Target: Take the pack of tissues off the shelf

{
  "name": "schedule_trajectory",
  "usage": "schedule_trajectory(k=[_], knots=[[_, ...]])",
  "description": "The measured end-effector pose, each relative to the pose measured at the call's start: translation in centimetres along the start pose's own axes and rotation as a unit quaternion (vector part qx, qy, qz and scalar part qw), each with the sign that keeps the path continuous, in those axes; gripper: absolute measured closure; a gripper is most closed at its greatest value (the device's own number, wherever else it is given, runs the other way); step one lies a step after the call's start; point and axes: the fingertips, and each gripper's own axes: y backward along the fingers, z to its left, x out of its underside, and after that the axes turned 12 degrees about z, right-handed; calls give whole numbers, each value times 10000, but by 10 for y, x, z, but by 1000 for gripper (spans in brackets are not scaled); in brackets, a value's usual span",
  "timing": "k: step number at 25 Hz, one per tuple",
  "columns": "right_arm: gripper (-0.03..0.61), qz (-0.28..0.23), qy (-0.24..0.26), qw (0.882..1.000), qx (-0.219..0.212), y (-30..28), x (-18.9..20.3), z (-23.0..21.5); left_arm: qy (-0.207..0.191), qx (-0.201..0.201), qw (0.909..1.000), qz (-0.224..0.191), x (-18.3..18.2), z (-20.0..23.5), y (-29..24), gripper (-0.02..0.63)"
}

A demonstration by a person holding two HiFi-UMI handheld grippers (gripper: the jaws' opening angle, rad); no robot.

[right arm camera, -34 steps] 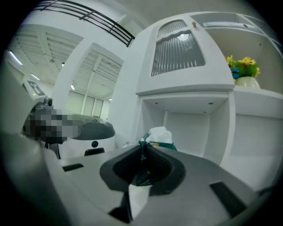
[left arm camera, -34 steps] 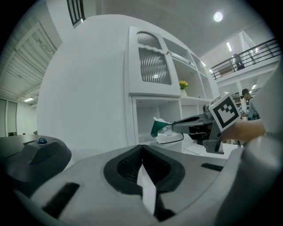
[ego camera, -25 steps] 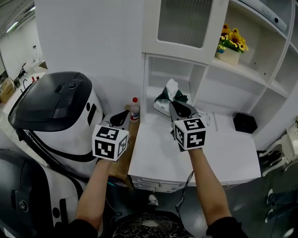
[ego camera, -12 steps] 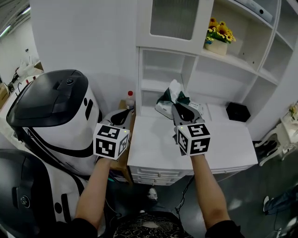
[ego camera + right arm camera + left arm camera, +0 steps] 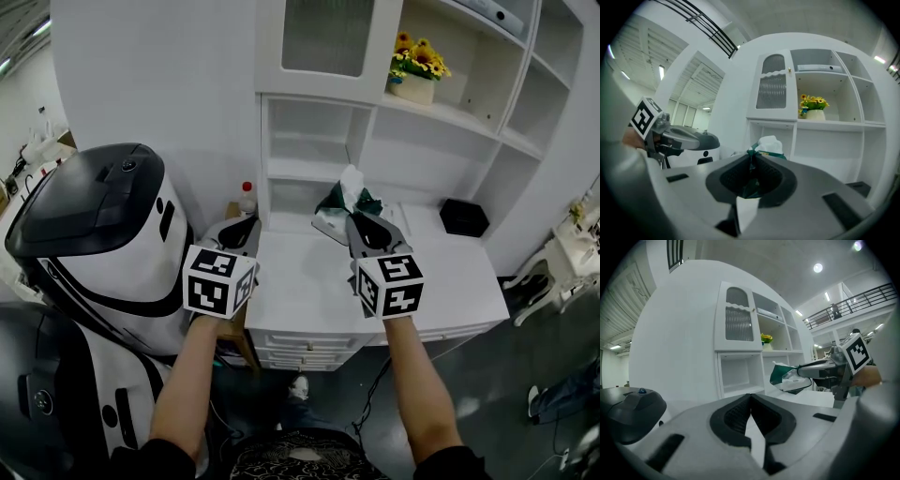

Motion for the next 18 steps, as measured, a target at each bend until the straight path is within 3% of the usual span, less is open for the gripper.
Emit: schedule_trajectory(k=[18], knots=[[537, -26, -33, 10000, 51, 17, 12, -13, -133, 126, 9998, -19, -9, -31, -7, 609]])
